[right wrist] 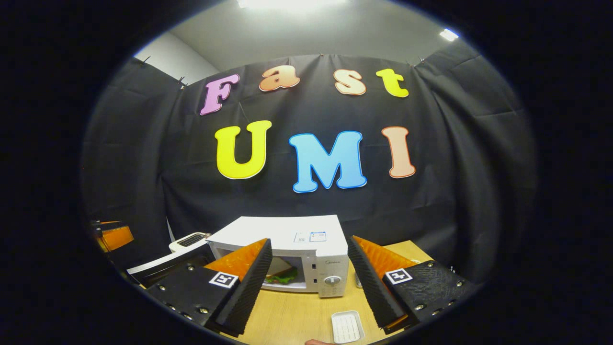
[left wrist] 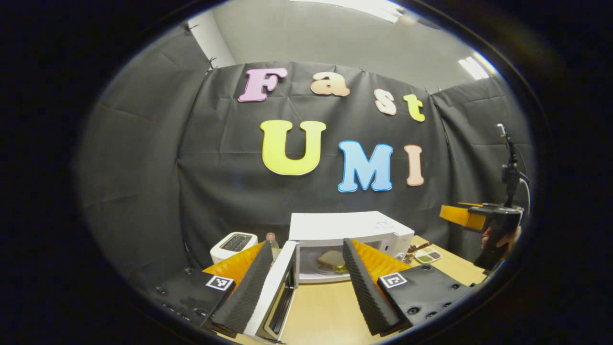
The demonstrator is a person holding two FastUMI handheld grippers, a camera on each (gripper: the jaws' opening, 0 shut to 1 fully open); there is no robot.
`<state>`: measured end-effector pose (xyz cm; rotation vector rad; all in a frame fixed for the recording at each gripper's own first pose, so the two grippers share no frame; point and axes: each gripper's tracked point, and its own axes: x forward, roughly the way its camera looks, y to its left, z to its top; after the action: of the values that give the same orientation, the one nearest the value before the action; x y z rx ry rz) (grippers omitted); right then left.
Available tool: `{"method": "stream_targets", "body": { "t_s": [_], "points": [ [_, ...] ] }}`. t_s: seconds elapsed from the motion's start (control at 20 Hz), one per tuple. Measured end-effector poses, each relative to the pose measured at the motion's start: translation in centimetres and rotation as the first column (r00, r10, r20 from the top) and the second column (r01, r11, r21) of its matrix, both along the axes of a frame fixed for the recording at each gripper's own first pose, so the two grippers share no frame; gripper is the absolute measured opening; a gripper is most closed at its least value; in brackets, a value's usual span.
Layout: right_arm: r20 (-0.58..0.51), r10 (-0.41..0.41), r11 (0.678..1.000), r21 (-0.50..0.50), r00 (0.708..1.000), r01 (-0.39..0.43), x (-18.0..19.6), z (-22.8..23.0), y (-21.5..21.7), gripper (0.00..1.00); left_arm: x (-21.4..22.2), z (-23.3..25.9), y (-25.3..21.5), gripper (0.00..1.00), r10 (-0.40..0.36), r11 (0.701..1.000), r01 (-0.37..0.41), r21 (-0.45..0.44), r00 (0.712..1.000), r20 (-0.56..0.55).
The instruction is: Open the microwave oven with the left hand, put the food in, and close the microwave oven.
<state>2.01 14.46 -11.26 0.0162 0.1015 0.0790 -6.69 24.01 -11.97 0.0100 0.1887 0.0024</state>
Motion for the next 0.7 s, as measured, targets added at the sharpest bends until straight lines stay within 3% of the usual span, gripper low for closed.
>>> {"method": "stream_targets", "body": {
  "t_s": [0.25,0.6,0.65,0.7],
  "points": [
    [0.009,-0.005,1.0,0.006,1.0,0.005,-0.4,0.8,0.0,0.96,-0.2,0.8,0.9,0.95,0.013,1.0,-0.013,0.028,1.0,0.011],
    [0.007,0.01,1.0,0.006,1.0,-0.01,-0.4,0.7,-0.2,0.96,-2.7,0.0,6.3,0.95,0.08,0.996,-0.08,0.042,0.997,-0.005],
    [0.007,0.014,1.0,0.008,1.0,-0.014,-0.4,0.7,-0.1,0.96,-3.3,0.1,7.1,0.92,0.092,0.994,-0.092,0.051,0.996,-0.008],
    [0.005,0.02,1.0,0.01,1.0,-0.02,-0.4,0.6,-0.1,0.96,-3.6,0.0,7.8,0.78,0.101,0.993,-0.1,0.059,0.995,-0.013]
  ]
}}
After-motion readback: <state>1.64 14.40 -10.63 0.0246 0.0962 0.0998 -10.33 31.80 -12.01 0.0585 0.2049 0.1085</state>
